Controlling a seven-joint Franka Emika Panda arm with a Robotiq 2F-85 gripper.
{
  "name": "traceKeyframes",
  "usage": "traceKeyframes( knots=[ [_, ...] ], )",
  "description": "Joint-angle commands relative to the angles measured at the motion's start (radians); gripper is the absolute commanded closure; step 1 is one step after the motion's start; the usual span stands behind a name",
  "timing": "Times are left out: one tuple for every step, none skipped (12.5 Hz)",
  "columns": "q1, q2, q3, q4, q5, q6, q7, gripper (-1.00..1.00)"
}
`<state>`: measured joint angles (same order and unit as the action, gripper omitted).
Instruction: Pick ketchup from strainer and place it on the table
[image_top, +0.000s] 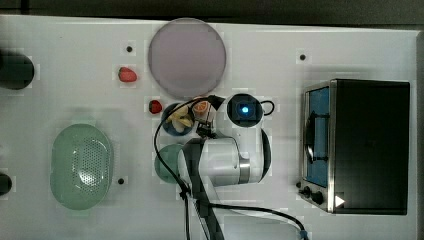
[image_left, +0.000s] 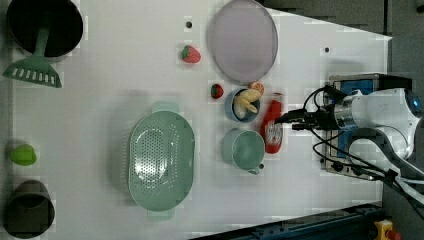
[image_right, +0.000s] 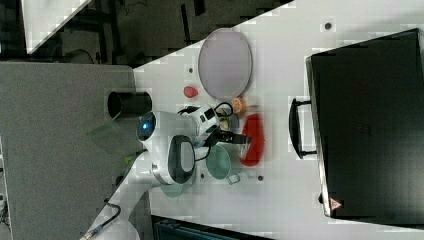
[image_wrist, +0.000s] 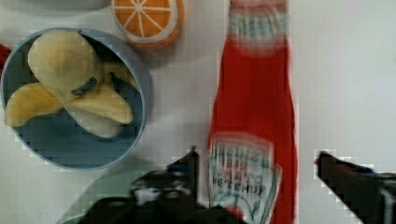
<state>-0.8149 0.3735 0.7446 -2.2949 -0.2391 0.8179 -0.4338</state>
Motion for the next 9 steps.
traceKeyframes(
  knots=[
    [-0.001, -0.064, 0.022, 0.045, -0.004, 0.004, -0.027, -1.0],
    [-0.001, -0.096, 0.029, 0.074, -0.003, 0.0, -0.027, -1.0],
    [-0.001, -0.134, 0.036, 0.106, -0.003, -0.03, -0.026, -1.0],
    [-0.001, -0.175, 0.04, 0.142, -0.002, -0.081, -0.016, -1.0],
    [-0.001, -0.216, 0.042, 0.185, 0.004, -0.137, 0.017, -1.0],
    [-0.002, -0.254, 0.041, 0.231, 0.02, -0.202, 0.075, -1.0],
    [-0.002, -0.286, 0.04, 0.276, 0.051, -0.278, 0.149, -1.0],
    [-0.002, -0.312, 0.038, 0.322, 0.095, -0.36, 0.239, -1.0],
    [-0.002, -0.331, 0.036, 0.366, 0.144, -0.439, 0.319, -1.0]
  ],
)
